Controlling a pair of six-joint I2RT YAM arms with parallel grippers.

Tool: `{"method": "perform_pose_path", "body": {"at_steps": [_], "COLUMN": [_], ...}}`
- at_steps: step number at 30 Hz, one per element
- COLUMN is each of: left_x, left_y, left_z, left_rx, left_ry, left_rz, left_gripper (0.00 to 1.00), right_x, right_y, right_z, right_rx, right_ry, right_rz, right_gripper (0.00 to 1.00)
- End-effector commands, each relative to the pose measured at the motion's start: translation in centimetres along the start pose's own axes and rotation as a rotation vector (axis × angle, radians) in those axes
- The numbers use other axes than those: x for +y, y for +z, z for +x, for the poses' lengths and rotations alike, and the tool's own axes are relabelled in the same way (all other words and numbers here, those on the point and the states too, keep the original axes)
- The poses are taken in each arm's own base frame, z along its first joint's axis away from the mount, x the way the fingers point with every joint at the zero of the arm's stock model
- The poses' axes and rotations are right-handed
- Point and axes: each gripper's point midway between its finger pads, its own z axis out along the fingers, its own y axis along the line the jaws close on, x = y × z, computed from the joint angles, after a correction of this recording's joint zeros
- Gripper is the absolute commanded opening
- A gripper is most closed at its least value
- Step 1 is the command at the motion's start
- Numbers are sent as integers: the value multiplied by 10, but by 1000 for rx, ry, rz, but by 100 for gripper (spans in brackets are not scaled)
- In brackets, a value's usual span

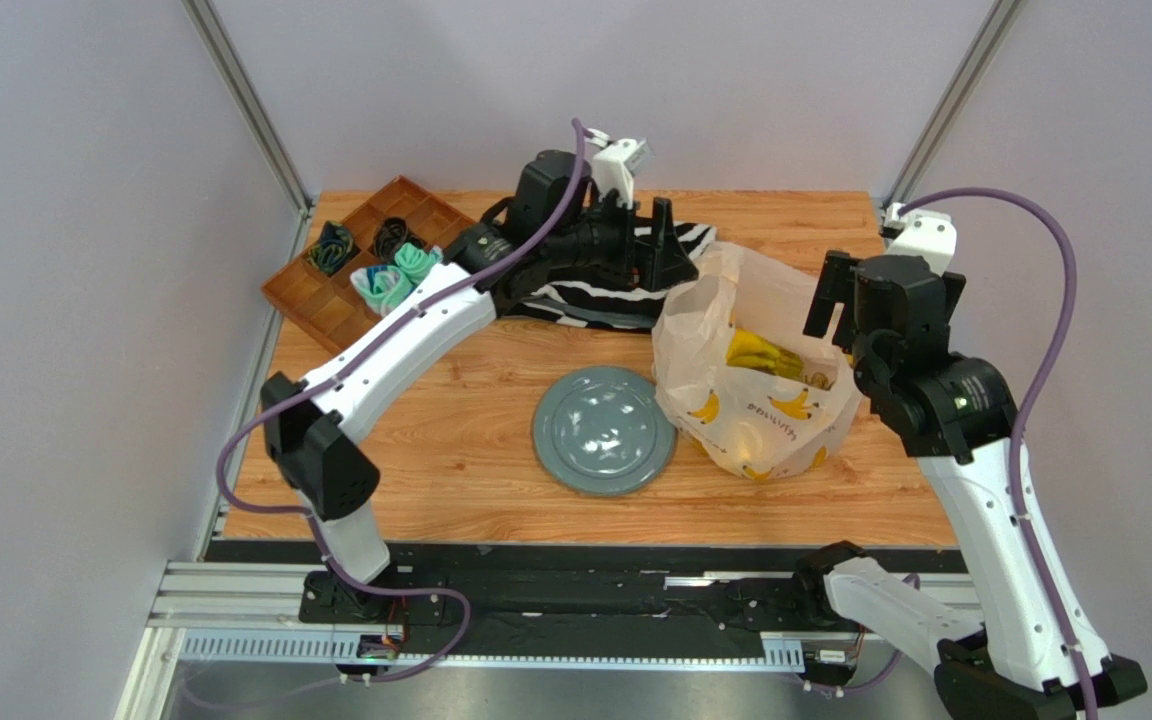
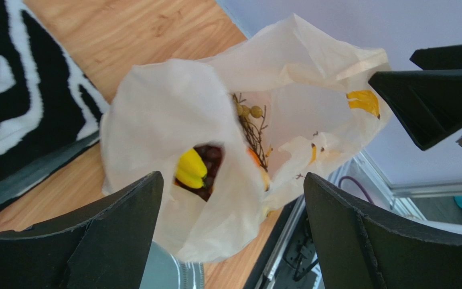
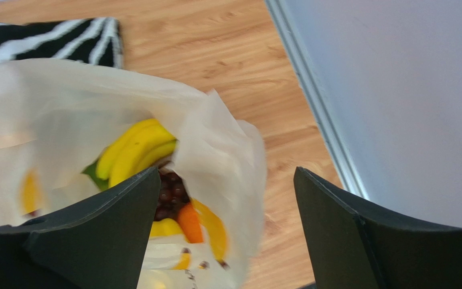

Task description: Place the fruits into the plastic bag

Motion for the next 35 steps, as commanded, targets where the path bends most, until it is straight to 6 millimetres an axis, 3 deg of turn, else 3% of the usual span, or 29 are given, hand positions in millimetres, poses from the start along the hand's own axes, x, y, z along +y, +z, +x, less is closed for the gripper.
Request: {"method": "perform_pose_path", "body": {"at_steps": [1,2,3,4,5,6,7,8,9,11,12,18,24,35], "left_x": [-2,8,9,28,41,40,55,67,60,73,64,66,76,70], "left_y": [-66,-71,-88,-101,-107,-129,-146,-153,-177,-198,-223,-290,-322,-331], "left_z": [-55,-49,-54,-58,-48,-52,-55,-43,-48,-33,-36,-3,31,35], "left_rx": [-236,-235,-269,-298,-293,-334,-369,-362,-409,-407,-459,-533,-488,-521], "left_ry": [79,47,34,4,-28,-33,-50,-68,-57,-37,-2,9,-28,-35], "left_rz": [-124,-159,-184,-261,-301,-322,-374,-409,-416,-488,-505,-669,-791,-777], "left_gripper": [96,96,96,97,97,97,97,97,98,98,98,98,99,99], "right_x": [39,44,50,51,51,50,50,49,46,40,34,21,10,11], "right_y": [-21,-25,-28,-29,-30,-31,-33,-34,-35,-36,-42,-39,-35,-31], "right_z": [-30,-34,-37,-40,-43,-50,-52,-55,-58,-61,-68,-53,-38,-29], "right_rx": [-129,-139,-146,-151,-157,-178,-187,-199,-224,-256,-305,-369,-394,-371], "right_ry": [78,84,98,106,120,138,146,154,167,186,215,273,316,301], "right_rz": [-283,-317,-354,-359,-362,-357,-359,-358,-349,-334,-330,-293,-249,-246], "right_gripper": [88,88,89,88,89,89,89,89,89,89,89,89,89,89]}}
